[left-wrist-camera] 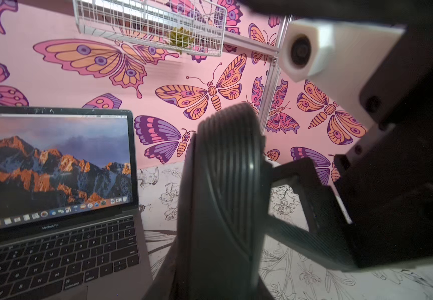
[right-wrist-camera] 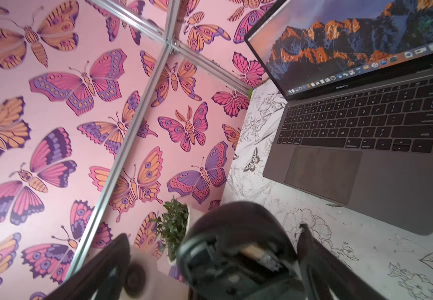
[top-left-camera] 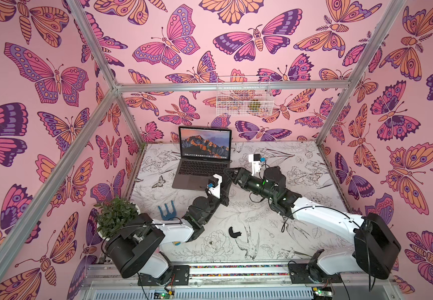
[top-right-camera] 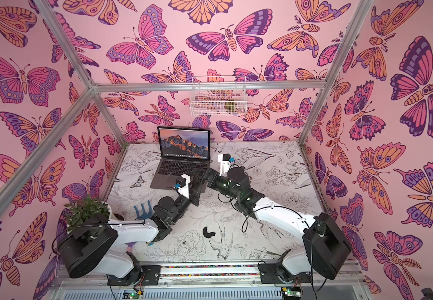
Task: Insert the wireless mouse receiver into the laptop
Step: Adjust the mouse as needed.
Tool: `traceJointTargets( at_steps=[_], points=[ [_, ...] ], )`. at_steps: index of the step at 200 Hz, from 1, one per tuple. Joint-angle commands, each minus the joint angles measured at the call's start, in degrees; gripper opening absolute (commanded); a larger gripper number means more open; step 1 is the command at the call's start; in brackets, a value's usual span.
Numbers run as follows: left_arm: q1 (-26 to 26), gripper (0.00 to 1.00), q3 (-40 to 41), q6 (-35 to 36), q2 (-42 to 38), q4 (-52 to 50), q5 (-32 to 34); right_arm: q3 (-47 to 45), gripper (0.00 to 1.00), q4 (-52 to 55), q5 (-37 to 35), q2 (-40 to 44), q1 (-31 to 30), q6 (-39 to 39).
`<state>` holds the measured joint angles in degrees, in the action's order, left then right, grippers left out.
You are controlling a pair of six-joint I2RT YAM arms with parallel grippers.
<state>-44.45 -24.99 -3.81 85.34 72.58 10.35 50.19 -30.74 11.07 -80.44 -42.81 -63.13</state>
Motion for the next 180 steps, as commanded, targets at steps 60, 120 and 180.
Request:
traceJointTargets(
  at_steps=[60,120,180],
  points=[
    [-0.64,0.0,-6.82,6.98,2.79,9.1,-3.06,9.81,0.96,18.53,-4.13,2.49,-0.16,16.29],
    [-0.56,0.0,-6.65,3.96,2.75,9.07,-4.01,15.41,0.76,25.37,-1.66,1.29,-0.16,28.68],
    [-0.55,0.01,-5.87,1.45,2.11,8.75,-4.11,15.94,0.54,25.9,-0.47,0.76,-0.17,30.57]
  ],
)
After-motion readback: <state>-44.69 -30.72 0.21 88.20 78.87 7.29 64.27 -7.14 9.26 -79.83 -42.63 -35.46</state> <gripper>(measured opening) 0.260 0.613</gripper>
